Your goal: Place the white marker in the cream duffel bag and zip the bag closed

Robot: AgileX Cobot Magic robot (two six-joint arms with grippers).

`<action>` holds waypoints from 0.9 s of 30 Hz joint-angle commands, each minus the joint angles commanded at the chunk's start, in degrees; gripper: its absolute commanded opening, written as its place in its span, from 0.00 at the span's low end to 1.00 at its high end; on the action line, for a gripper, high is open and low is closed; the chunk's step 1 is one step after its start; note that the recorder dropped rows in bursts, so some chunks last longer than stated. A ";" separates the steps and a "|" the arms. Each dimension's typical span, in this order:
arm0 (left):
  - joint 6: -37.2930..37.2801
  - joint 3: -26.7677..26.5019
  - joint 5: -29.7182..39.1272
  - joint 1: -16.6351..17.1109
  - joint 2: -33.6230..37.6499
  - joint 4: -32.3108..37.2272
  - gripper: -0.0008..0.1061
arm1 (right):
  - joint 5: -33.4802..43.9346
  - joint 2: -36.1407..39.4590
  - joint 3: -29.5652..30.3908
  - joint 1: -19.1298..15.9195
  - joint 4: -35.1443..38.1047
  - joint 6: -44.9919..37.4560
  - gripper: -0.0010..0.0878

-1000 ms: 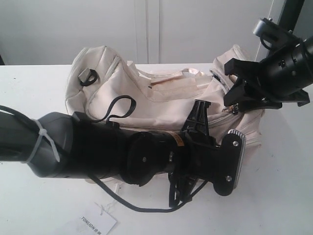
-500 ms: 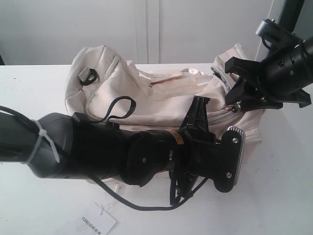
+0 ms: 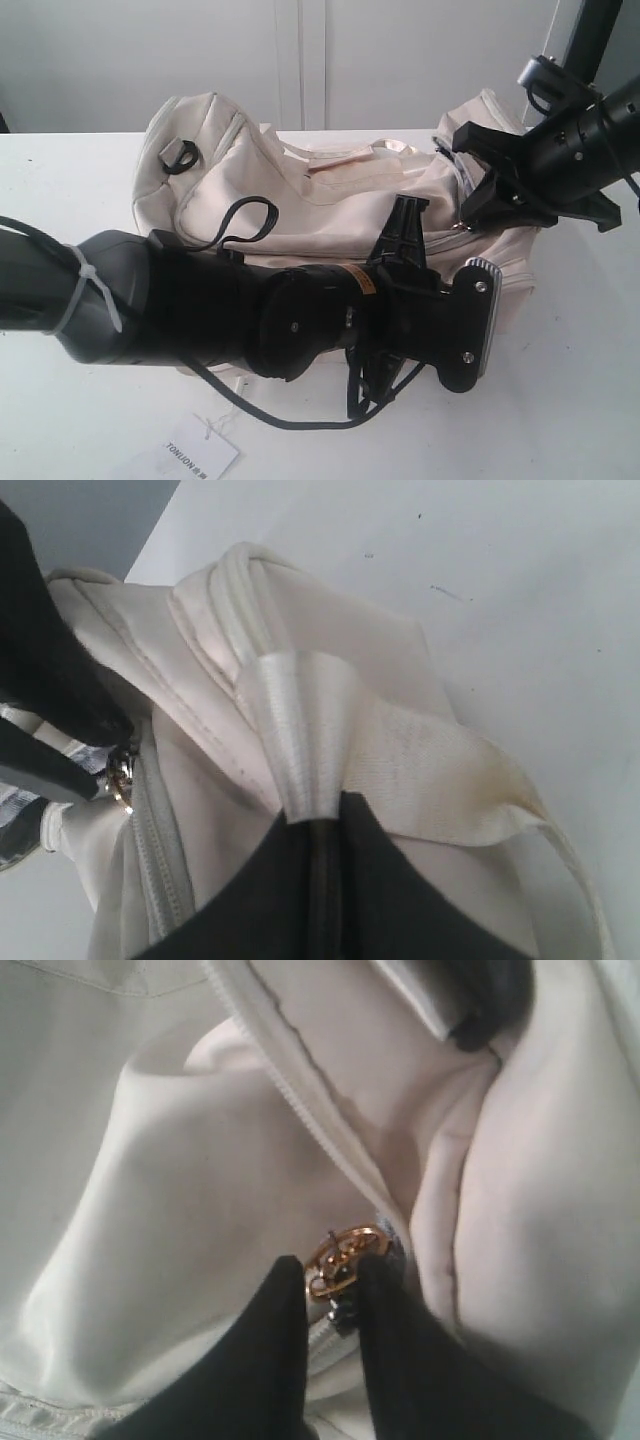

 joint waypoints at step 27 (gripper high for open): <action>4.63 0.00 -0.03 0.00 0.00 0.37 0.01 | 7.81 5.97 -12.49 4.55 -6.89 -13.95 0.29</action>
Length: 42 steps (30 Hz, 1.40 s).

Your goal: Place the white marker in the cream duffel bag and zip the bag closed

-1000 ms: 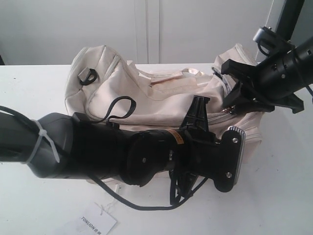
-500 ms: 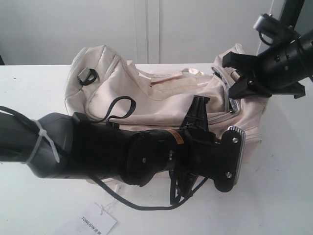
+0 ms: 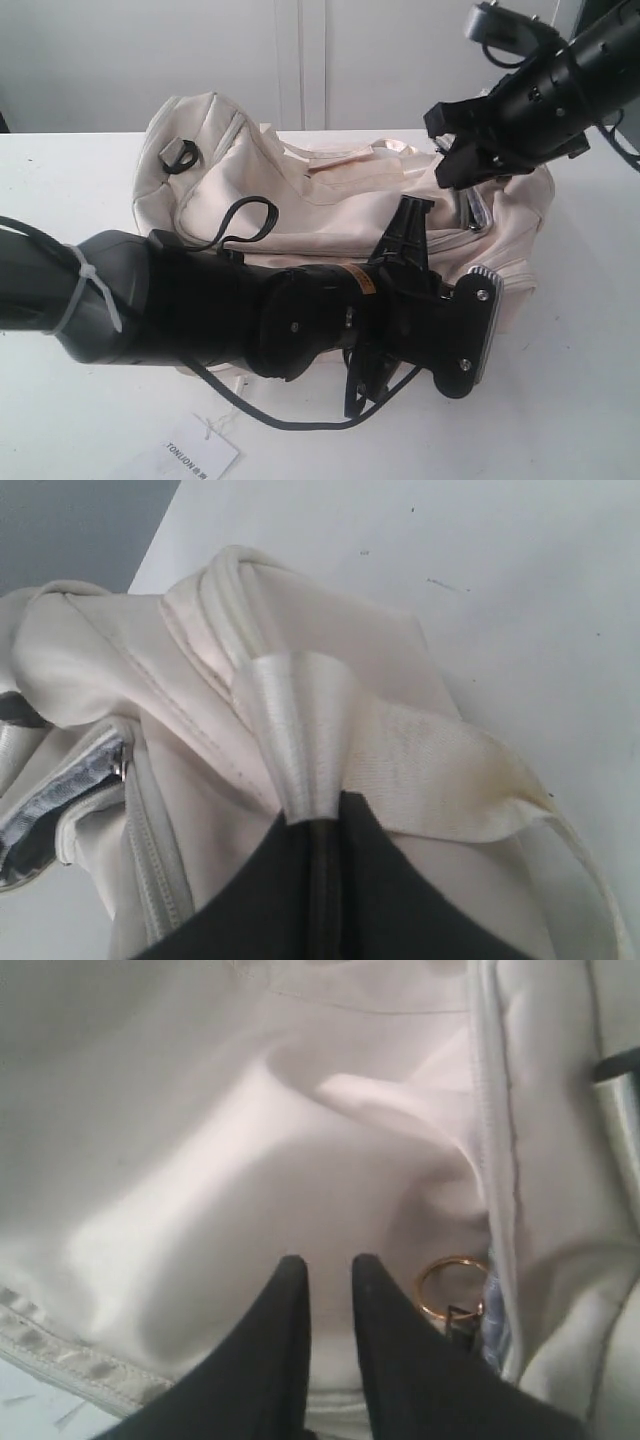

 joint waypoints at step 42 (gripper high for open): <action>-0.56 0.00 0.00 0.00 0.00 -0.11 0.01 | 3.79 4.09 -5.02 0.00 -8.43 6.77 0.01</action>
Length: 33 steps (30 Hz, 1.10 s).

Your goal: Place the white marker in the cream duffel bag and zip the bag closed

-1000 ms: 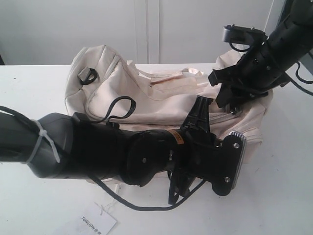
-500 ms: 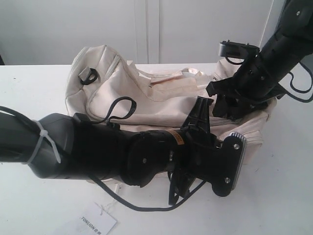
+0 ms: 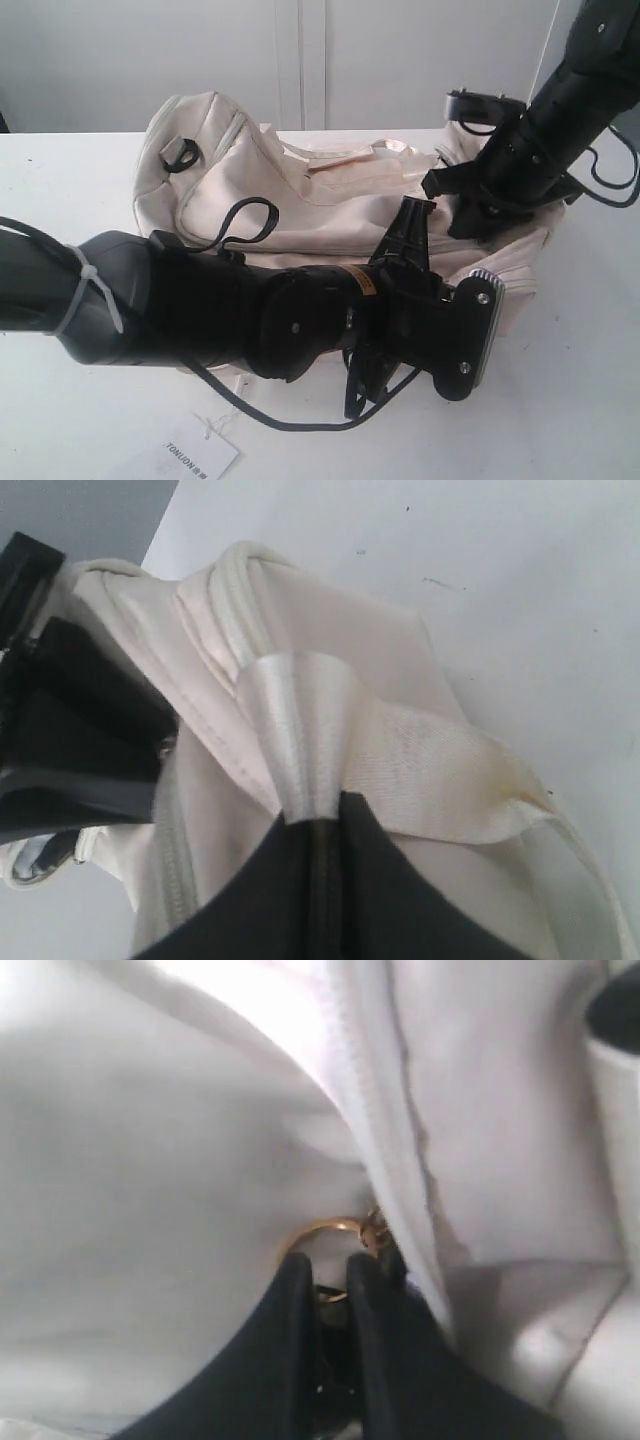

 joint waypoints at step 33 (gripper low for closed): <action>-0.13 0.00 3.46 0.00 0.00 -0.40 0.01 | -20.61 -10.53 -0.12 0.00 -6.17 3.30 0.01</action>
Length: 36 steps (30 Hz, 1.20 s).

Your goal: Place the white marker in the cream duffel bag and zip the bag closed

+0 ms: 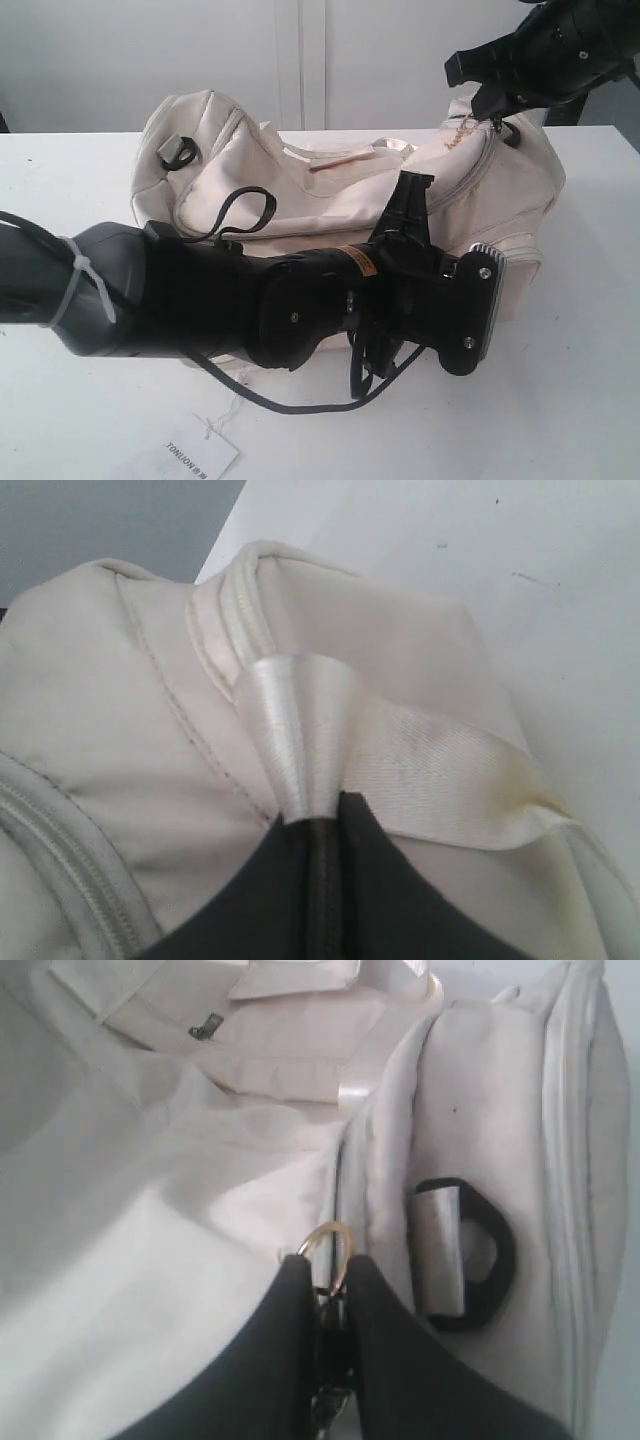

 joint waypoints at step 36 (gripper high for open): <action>0.00 0.00 7.87 0.00 0.00 0.00 0.01 | -12.94 9.65 0.00 0.00 1.05 -0.25 0.01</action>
